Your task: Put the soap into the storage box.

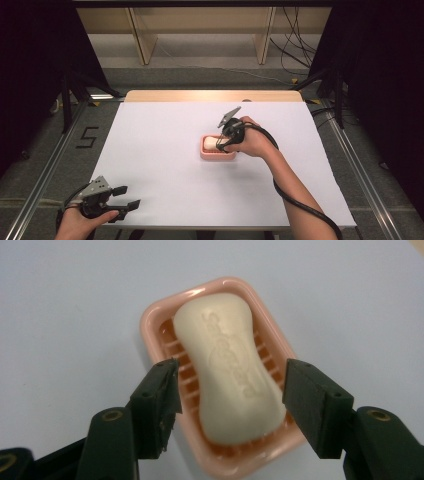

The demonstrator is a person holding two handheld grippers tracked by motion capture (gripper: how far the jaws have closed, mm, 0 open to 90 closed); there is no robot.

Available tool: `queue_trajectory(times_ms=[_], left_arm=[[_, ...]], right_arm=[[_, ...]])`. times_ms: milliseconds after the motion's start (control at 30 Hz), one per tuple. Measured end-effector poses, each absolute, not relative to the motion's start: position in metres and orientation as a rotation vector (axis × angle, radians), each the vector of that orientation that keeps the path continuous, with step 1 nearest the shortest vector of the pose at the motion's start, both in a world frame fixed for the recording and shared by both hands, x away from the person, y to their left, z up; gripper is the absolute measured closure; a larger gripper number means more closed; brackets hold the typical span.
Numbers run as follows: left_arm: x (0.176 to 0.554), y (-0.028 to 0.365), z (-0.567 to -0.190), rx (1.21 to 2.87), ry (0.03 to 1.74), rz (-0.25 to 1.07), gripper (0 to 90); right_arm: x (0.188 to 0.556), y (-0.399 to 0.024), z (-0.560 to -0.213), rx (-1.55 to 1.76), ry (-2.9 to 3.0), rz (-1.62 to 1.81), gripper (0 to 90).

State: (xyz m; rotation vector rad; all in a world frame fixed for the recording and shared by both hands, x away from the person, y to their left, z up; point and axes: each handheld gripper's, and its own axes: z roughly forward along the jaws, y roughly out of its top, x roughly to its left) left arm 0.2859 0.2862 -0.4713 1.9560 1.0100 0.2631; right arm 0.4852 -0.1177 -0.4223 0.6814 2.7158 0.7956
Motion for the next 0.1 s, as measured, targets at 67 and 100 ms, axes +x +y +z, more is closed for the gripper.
queue_trajectory(times_ms=[67,100], left_arm=[[0.287,0.286,-0.471,1.960,1.014,0.267,25.2],[0.287,0.286,-0.471,1.960,1.014,0.267,25.2]], right_arm=[[0.470,-0.127,-0.423,0.748,2.686,0.833,40.9],[0.470,-0.127,-0.423,0.748,2.686,0.833,40.9]])
